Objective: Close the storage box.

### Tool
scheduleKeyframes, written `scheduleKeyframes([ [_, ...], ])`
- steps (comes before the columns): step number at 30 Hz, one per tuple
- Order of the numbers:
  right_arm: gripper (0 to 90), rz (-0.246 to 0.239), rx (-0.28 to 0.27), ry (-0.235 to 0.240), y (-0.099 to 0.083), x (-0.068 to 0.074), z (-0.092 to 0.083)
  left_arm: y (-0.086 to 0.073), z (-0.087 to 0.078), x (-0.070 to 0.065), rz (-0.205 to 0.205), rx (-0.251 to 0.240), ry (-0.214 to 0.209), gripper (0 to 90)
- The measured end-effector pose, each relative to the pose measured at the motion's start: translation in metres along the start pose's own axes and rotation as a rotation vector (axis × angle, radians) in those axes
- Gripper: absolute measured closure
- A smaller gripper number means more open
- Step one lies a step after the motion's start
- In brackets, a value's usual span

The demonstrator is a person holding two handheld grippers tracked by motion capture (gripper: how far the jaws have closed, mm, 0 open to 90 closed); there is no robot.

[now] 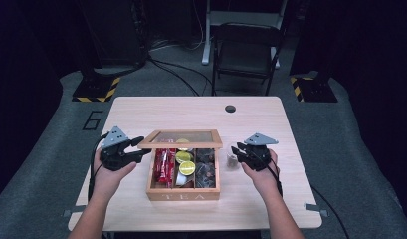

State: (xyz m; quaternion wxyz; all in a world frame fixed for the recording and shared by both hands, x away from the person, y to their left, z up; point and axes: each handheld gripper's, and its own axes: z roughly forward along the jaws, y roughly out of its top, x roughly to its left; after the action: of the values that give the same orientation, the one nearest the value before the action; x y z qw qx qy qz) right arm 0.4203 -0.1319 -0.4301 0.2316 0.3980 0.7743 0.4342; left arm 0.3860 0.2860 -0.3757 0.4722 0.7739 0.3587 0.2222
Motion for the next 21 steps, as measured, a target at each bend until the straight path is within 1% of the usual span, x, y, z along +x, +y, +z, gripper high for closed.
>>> scheduleKeyframes([
  [6,66.9,-0.005,-0.011,0.01,0.001,0.002,-0.002,0.001,0.0,0.001,0.004,0.001,-0.001,53.2],
  [10,65.4,0.006,-0.019,0.028,0.004,0.005,-0.005,0.001,0.0,0.001,0.003,-0.004,-0.001,53.2],
  [11,65.0,-0.008,-0.023,0.029,0.005,0.006,-0.006,0.001,0.0,0.001,0.003,-0.006,-0.002,53.2],
  [15,63.8,-0.01,-0.031,0.042,0.008,0.011,-0.008,0.001,0.0,0.001,0.0,-0.008,-0.002,53.2],
  [18,62.3,-0.028,-0.043,0.048,0.011,0.015,-0.01,0.001,0.0,0.001,0.001,-0.006,-0.001,53.2],
  [21,59.8,-0.028,-0.049,0.051,0.013,0.018,-0.012,0.001,0.0,0.001,0.003,-0.004,-0.001,53.2],
])
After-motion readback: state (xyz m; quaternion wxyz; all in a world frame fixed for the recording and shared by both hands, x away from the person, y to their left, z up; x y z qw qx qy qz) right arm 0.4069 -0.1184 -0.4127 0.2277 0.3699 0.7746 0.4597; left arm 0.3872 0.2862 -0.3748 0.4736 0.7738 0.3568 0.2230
